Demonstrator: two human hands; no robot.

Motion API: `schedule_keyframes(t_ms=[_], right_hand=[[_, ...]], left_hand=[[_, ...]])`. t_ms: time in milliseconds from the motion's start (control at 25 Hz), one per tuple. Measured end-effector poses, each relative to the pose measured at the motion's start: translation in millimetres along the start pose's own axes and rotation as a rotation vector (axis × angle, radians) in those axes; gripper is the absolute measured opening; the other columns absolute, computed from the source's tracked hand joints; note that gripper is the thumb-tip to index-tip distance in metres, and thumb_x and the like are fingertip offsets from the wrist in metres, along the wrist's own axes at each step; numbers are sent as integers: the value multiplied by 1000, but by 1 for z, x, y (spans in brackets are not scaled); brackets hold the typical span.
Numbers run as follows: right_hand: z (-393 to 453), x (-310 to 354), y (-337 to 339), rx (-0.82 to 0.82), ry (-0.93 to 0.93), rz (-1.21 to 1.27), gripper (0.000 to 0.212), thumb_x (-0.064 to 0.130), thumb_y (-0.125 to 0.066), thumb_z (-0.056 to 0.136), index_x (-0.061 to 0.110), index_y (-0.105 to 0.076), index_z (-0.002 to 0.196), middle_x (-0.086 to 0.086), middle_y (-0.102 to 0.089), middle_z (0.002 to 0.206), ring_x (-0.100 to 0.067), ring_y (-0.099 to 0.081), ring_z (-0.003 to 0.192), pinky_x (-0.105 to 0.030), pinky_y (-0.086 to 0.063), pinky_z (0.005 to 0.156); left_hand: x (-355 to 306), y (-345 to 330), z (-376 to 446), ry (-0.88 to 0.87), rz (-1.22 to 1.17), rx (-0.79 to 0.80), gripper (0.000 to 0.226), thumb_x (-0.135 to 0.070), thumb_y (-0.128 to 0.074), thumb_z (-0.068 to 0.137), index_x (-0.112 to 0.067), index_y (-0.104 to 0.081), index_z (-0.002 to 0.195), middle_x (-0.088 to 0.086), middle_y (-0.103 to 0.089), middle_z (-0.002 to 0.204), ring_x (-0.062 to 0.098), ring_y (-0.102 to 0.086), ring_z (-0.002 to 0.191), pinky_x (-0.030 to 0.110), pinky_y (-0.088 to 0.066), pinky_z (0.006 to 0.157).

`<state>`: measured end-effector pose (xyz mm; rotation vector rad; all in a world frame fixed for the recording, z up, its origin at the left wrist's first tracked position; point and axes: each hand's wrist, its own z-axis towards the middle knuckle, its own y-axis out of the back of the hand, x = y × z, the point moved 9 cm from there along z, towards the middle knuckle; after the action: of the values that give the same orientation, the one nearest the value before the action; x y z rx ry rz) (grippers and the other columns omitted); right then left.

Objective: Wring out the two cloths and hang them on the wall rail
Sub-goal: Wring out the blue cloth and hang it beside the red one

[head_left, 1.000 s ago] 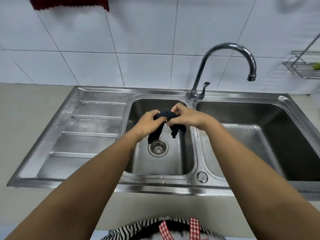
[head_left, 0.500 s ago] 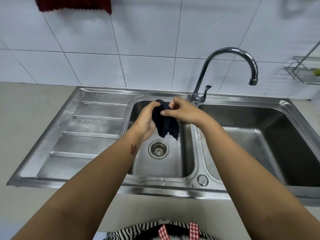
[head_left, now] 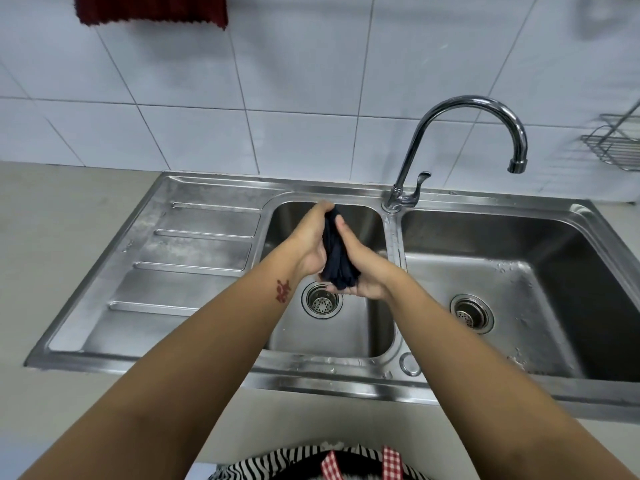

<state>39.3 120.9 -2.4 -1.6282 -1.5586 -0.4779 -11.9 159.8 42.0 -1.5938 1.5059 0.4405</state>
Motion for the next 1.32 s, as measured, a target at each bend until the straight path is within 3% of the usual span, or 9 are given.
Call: schedule_keyframes(t_ms=[160, 280, 360, 440, 520, 680, 800, 1080, 1320], right_hand=[[3, -12, 4, 56, -94, -129, 34, 41, -70, 83, 13, -53, 88, -1, -61, 66, -7, -45, 43, -14, -29, 30], [-3, -15, 1, 173, -159, 18, 19, 17, -56, 92, 14, -45, 77, 3, -49, 58, -4, -38, 37, -12, -21, 26], [-7, -6, -2, 215, -144, 228, 19, 15, -53, 88, 15, -43, 72, 4, -45, 55, -3, -36, 35, -12, -20, 24], [-13, 6, -8, 274, -130, 394, 16, 17, -56, 82, 14, -44, 72, 4, -44, 55, -3, -36, 35, -12, -21, 23], [-22, 15, -22, 380, -134, 433, 13, 20, -55, 84, 13, -47, 76, 4, -43, 55, -3, -35, 35, -12, -21, 23], [-48, 26, -51, 650, -141, 322, 14, 22, -51, 88, 11, -49, 79, 4, -37, 55, -3, -24, 39, -12, -19, 26], [-61, 29, -50, 713, -157, 219, 13, 19, -54, 86, 12, -46, 77, 4, -27, 58, -3, -22, 39, -11, -17, 26], [-36, 13, 0, 296, -267, -382, 26, 30, -55, 91, 18, -45, 70, 6, -37, 53, -2, -25, 34, -12, -19, 28], [-10, 40, 31, -190, -66, -1379, 19, 32, -56, 84, 16, -52, 76, 0, -53, 61, -17, -48, 49, -22, -38, 47]], left_hand=[[1, 22, 9, 20, 487, -40, 55, -52, -34, 96, -9, -60, 116, 6, -63, 95, 21, -56, 85, 35, -43, 81], [-12, 37, 15, -85, 873, -62, 36, -36, -37, 98, -14, -65, 90, 4, -71, 91, 24, -60, 88, 35, -42, 82], [-27, 41, 16, -275, 1056, -86, 20, -17, -49, 90, -13, -64, 103, 11, -70, 106, 27, -63, 95, 33, -48, 86], [-29, 29, 7, -542, 1315, 8, 58, -9, -60, 83, -21, -44, 136, 11, -51, 135, 26, -51, 122, 35, -42, 102], [-22, 10, -10, -795, 1457, 114, 77, -16, -69, 79, -25, -32, 145, 6, -34, 149, 24, -34, 137, 36, -31, 111], [-42, -6, -41, -1175, 1290, -46, 39, -16, -68, 79, -6, -54, 114, 11, -59, 116, 28, -52, 109, 28, -39, 95], [-54, -19, -52, -1291, 1394, -87, 22, -4, -64, 76, -5, -54, 95, 11, -61, 90, 30, -56, 85, 39, -46, 70], [-56, -14, -17, -1077, 1964, 162, 16, -18, -58, 85, -17, -45, 91, 6, -63, 87, 31, -60, 76, 33, -41, 57], [-18, -2, 10, -628, 2161, 91, 11, -30, -56, 86, -19, -57, 89, 6, -66, 85, 29, -61, 76, 32, -40, 59]])
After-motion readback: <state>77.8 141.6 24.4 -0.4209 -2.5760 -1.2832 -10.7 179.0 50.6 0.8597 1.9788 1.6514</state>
